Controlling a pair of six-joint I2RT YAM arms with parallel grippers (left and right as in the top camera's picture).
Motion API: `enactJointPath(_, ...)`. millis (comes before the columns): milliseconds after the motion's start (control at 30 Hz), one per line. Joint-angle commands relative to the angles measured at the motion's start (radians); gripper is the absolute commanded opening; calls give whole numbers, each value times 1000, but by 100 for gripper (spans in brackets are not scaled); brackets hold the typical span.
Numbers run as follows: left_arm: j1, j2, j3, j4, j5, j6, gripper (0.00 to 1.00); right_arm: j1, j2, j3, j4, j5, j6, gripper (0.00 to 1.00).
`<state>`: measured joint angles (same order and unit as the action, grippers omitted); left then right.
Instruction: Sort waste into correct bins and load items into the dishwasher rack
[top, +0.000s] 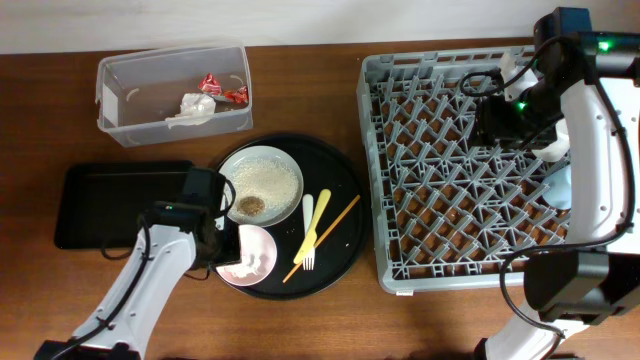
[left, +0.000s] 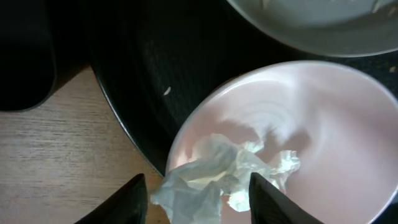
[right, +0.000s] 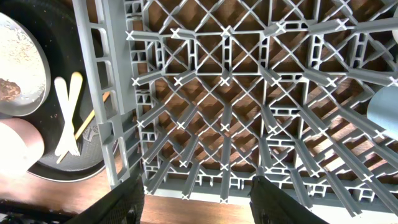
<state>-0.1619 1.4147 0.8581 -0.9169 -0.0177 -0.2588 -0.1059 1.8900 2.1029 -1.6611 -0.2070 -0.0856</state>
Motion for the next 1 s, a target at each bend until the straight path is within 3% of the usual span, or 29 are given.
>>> enactJointPath(0, -2, -7, -12, 9, -16, -4, 37, 1, -3, 5, -1, 2, -3, 59)
enactJointPath(67, -2, -7, -12, 8, -16, -3, 28, 1, -3, 5, -1, 2, -3, 59)
enactJointPath(100, -2, -7, -12, 8, -16, -3, 16, 1, -3, 5, -1, 2, -3, 59)
enactJointPath(133, -2, -7, -12, 8, -16, -4, 9, 1, -3, 5, -1, 2, -3, 59)
enactJointPath(200, -2, -7, -12, 8, -16, -3, 1, 1, -3, 5, -1, 2, -3, 59)
enactJointPath(367, -2, -7, -12, 23, -14, -3, 1, 1, -3, 5, -1, 2, -3, 59)
enactJointPath(500, -2, -25, 3, 20, 73, 29, 0, 1, -3, 5, -1, 2, -3, 59)
enactJointPath(533, -2, -30, 5, 14, 75, 28, 50, 1, -3, 5, 0, 2, -3, 59)
enactJointPath(567, -2, -27, 5, -5, 77, 28, 54, 1, -3, 5, 0, 2, -3, 59)
enactJointPath(700, -29, -12, -24, 12, 74, 27, 59, 1, -3, 5, -1, 2, -3, 59)
enactJointPath(800, -61, 0, -27, 27, 74, 20, 54, 1, -3, 5, 0, 2, -3, 59)
enactJointPath(967, -61, 109, -55, 88, 74, 19, 55, 1, -3, 5, -1, 2, -3, 59)
